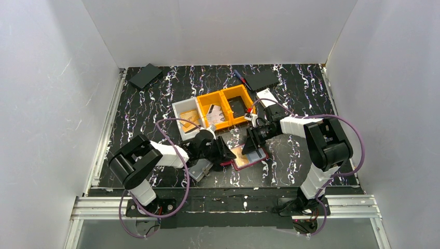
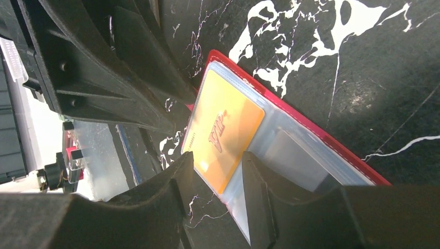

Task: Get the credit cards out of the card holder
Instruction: Remove the credit card from the card holder.

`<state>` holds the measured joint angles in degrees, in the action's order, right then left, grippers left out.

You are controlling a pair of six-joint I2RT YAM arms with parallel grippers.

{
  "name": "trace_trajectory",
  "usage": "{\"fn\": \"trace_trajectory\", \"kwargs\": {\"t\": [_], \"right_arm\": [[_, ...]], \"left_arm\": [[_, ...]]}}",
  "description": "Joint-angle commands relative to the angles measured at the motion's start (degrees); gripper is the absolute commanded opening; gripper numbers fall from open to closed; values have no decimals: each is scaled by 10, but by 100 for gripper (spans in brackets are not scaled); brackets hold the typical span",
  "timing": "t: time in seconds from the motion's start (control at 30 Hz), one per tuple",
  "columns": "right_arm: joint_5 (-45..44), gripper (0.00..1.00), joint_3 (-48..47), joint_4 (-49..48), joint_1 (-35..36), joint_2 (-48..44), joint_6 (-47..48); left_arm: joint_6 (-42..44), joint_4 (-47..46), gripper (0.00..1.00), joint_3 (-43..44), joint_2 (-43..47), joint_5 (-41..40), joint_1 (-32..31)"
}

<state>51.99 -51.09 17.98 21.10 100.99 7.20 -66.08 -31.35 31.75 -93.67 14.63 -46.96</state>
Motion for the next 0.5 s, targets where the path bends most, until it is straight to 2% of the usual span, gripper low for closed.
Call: {"fn": "trace_trajectory", "kwargs": {"t": [0.0,0.2,0.47], "right_arm": [[2,48,0,0,-1,7,-4],[1,48,0,2,-1,9,-4],[-1,48,-1,4,-1,10,-2]], "left_arm": [[-2,-11,38,28,-13,14,1],[-12,-23,35,25,-22,16,2],[-7,-26,38,-6,29,-15,0]]}}
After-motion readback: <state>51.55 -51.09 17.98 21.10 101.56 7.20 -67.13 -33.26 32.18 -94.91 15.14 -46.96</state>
